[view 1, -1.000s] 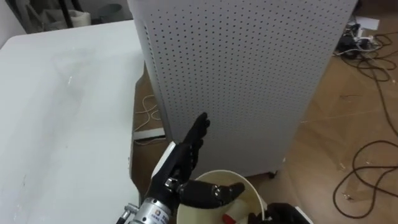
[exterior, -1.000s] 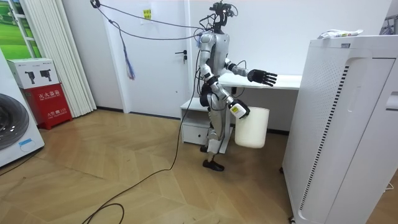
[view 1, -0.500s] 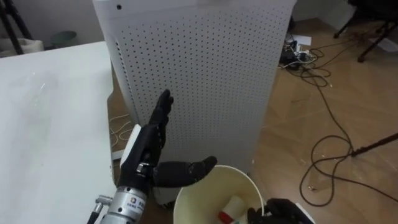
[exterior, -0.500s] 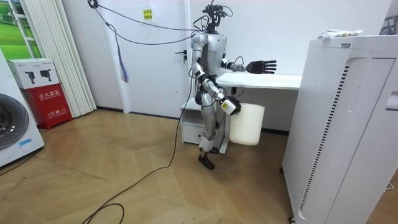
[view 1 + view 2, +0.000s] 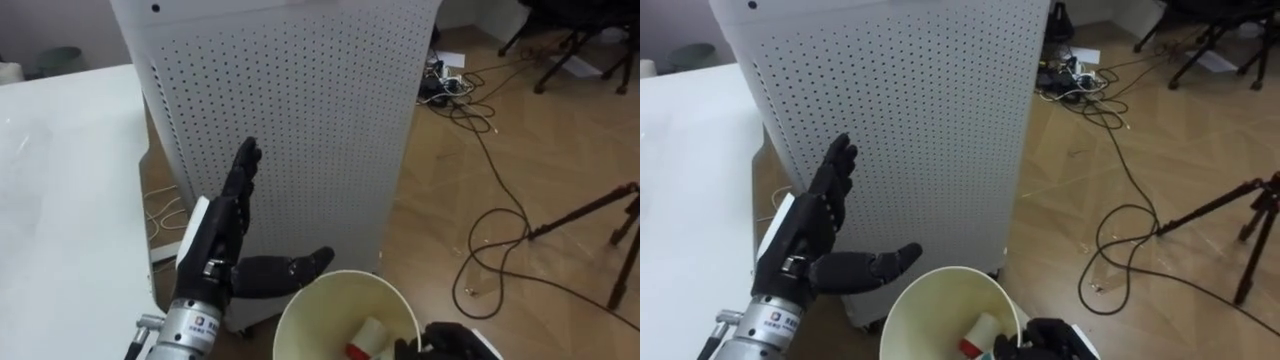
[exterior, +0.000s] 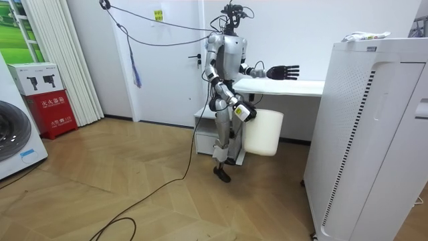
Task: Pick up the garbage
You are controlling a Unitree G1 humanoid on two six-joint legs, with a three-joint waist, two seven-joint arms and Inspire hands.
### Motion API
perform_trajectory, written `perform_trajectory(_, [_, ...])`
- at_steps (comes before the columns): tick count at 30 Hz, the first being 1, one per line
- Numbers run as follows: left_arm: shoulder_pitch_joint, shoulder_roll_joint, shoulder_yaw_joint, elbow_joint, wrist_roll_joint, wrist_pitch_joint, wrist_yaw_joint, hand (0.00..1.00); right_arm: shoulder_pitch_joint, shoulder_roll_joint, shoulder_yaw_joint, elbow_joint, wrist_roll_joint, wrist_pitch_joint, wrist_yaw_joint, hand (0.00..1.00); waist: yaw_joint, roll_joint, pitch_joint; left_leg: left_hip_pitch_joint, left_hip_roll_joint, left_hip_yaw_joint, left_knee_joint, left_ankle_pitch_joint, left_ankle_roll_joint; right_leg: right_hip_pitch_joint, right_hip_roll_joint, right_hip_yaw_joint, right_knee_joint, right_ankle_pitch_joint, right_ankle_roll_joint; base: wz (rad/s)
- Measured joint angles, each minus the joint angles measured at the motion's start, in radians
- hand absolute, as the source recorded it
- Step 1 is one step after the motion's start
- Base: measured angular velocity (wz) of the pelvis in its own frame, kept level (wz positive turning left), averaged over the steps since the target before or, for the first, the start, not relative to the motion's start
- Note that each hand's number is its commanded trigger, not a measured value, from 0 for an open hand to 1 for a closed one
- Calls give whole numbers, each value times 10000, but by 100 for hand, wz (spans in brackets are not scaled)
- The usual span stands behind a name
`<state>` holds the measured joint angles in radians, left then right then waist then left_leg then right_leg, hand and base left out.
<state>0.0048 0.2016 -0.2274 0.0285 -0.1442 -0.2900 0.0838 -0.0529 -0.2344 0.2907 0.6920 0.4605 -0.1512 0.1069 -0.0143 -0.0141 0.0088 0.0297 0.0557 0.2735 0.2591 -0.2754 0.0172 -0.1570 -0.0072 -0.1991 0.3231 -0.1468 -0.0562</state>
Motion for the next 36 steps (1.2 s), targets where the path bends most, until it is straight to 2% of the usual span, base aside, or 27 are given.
perform_trajectory(4, [1, 102, 13, -115, 154, 1, 8, 0, 0, 14, 0, -57, 31, -20, 37, 100, 40, 3, 2, 20, 41, 3, 10, 0, -1, -11, 54, 51, 21, -3, -6, -7])
perform_trajectory(7, [10, 118, 15, -229, 290, 0, 15, 0, 41, 3, -7, -56, 63, -20, -5, 100, 97, -39, 36, -130, 104, 6, 476, -6, -10, 51, -6, -183, 78, -71, -86, -4])
perform_trajectory(9, [9, 142, 21, -228, 270, 1, 95, 0, 144, 6, 0, -54, 66, -20, -7, 100, 203, -135, 129, -652, 268, 25, 1831, -78, -127, 61, -85, -309, 265, -282, -200, -2])
perform_trajectory(10, [20, 146, 23, -227, 270, 1, 136, 0, 177, 8, 0, -52, 62, -18, -5, 100, 223, -132, 136, -843, 339, 23, 2287, -78, -127, 47, -89, -297, 290, -334, -226, -6])
perform_trajectory(13, [15, 136, 147, -227, 263, 0, 212, 0, 266, 7, -2, -53, -57, -1, 7, 100, 221, 4, 196, -1836, 735, -178, 4755, 151, -211, 227, 148, 62, 578, -765, -433, -6])
perform_trajectory(14, [44, 76, 181, -231, 255, -3, 226, 0, 321, 3, -7, -56, -53, 0, 17, 100, 256, 5, 198, -2350, 660, -445, 5407, 400, -127, 340, 232, 425, 611, -862, -480, 0])
perform_trajectory(15, [48, 72, 138, -237, 248, -14, 219, 0, 402, -54, -14, -55, -2, 1, 13, 100, 257, 15, 111, -2503, 396, -707, 5453, 523, 50, 356, 270, 740, 575, -945, -450, 7])
perform_trajectory(16, [36, 62, 131, -274, 243, -19, 213, 0, 410, -96, -32, -55, 18, 1, 5, 100, 249, 31, 77, -2549, 232, -859, 5330, 519, 52, 347, 276, 864, 548, -952, -460, 12])
perform_trajectory(17, [15, 38, 130, -317, 200, -132, 208, 0, 418, -182, -105, -53, 32, 2, -60, 100, 352, -31, 108, -2624, -122, -1006, 4994, 574, 109, 317, 285, 1272, 552, -955, -524, 11])
perform_trajectory(18, [22, 34, 103, -318, 198, -271, 207, 0, 464, -369, -120, -51, 116, 2, -154, 100, 608, -62, 114, -2658, -525, -1272, 4552, 577, 119, 316, 286, 1707, 588, -978, -477, 5])
perform_trajectory(19, [29, 28, 87, -317, 194, -305, 210, 0, 511, -463, -137, -50, 169, 2, -209, 100, 799, -56, 90, -2699, -718, -1413, 4317, 575, 112, 325, 286, 1844, 610, -988, -423, 5])
perform_trajectory(20, [29, 102, 68, -329, 191, -322, 229, 0, 662, -487, -260, 15, 282, 1, -300, 100, 1094, -42, -40, -2865, -1043, -1629, 4066, 580, 108, 402, 368, 2315, 593, -1039, -469, 39])
perform_trajectory(21, [-48, 197, 57, -329, 199, -345, 268, 0, 893, -430, -301, 76, 505, 1, -403, 100, 1365, -169, -97, -3032, -1308, -1929, 3997, 596, 91, 551, 447, 2796, 607, -1160, -504, 54])
perform_trajectory(22, [-97, 167, 53, -335, 202, -367, 295, 0, 1031, -414, -317, 82, 579, 1, -419, 100, 1590, -280, -96, -3082, -1423, -2058, 3974, 616, 58, 599, 464, 3042, 631, -1229, -498, 80])
perform_trajectory(24, [-231, -99, -145, -339, 281, -387, 509, 0, 1424, -421, -477, 101, 924, 1, -623, 100, 2488, -460, 24, -3522, -1630, -2300, 3939, 635, 27, 705, 663, 4521, 816, -1521, -525, 91])
perform_trajectory(25, [-276, -190, -267, -340, 284, -384, 549, 0, 1524, -435, -595, 99, 982, 2, -691, 100, 2833, -528, 107, -3618, -1767, -2347, 3907, 646, 7, 712, 663, 4954, 951, -1678, -543, 106])
perform_trajectory(26, [-438, -570, -513, -352, 306, -365, 613, 0, 1660, -473, -841, 94, 1224, 4, -834, 100, 3698, -581, 385, -3717, -1925, -2311, 3602, 676, -44, 716, 685, 5719, 1343, -2023, -579, 90])
perform_trajectory(27, [-544, -978, -784, -563, 669, -218, 732, 0, 1679, -816, -861, 71, 1447, 23, -1012, 100, 4569, -504, 640, -3187, -1787, -2030, 2886, 522, -216, 509, 917, 6434, 1953, -2375, -485, 72])
perform_trajectory(28, [-477, -1140, -812, -715, 880, -154, 938, 0, 1564, -906, -806, 41, 1431, 109, -1076, 100, 4915, -273, 607, -2664, -1516, -1505, 2350, 157, -405, 299, 1022, 6062, 2266, -2415, -356, 59])
perform_trajectory(29, [-599, -1145, -683, -751, 971, -119, 1176, 0, 990, -870, -709, 115, 1219, 134, -1381, 100, 5034, 68, 873, -2398, -975, -28, 2839, -8, -314, 169, 552, 4511, 2394, -2638, -31, 36])
perform_trajectory(30, [-582, -1032, -432, -751, 743, -115, 1327, 0, 356, -703, -34, 414, 966, -41, -1595, 100, 4885, 359, 1043, -2782, -277, 664, 5194, 380, 294, -171, -24, 3446, 2672, -2799, 415, 22])
perform_trajectory(31, [-538, -890, -395, -758, 600, -110, 1329, 0, 186, -547, 315, 609, 775, -177, -1611, 100, 4892, 378, 1033, -3080, -28, 819, 6547, 993, 781, -410, -372, 3279, 2795, -2800, 592, -27])
perform_trajectory(32, [-199, -685, -394, -918, 714, -149, 1321, 0, 389, -68, 763, 820, 381, -363, -1540, 100, 4697, 85, 940, -3475, -325, 357, 7938, 1860, 673, -269, -495, 3896, 3639, -2917, 469, -12])
perform_trajectory(33, [183, -695, -360, -1433, 947, -319, 1403, 0, 1076, 156, 785, 136, 428, -366, -1256, 100, 4170, -175, 353, -3413, -1189, -713, 7103, 1414, 322, -54, -234, 5130, 3655, -2967, 439, 6])
perform_trajectory(34, [20, -756, -415, -1629, 1093, -456, 1446, 0, 1328, 155, 735, -187, 598, -439, -1167, 100, 4155, -301, 298, -3255, -1517, -983, 6412, 938, 138, 10, -38, 5967, 3561, -2943, 413, 33])
perform_trajectory(35, [-999, -1105, -937, -1528, 1302, -639, 1403, 0, 1602, 65, 419, -441, 1004, -519, -1167, 100, 4592, -621, 601, -3111, -2195, -1115, 4351, 376, 71, 50, 104, 7636, 3146, -2942, 410, -29])
perform_trajectory(36, [-2059, -1959, -1589, -1516, 1741, -442, 1451, 0, 1759, -370, -144, -447, 1755, -478, -1583, 100, 6242, -454, 1242, -2745, -2660, -1089, 1292, -51, 241, -78, 167, 8606, 3192, -2964, 369, -81])
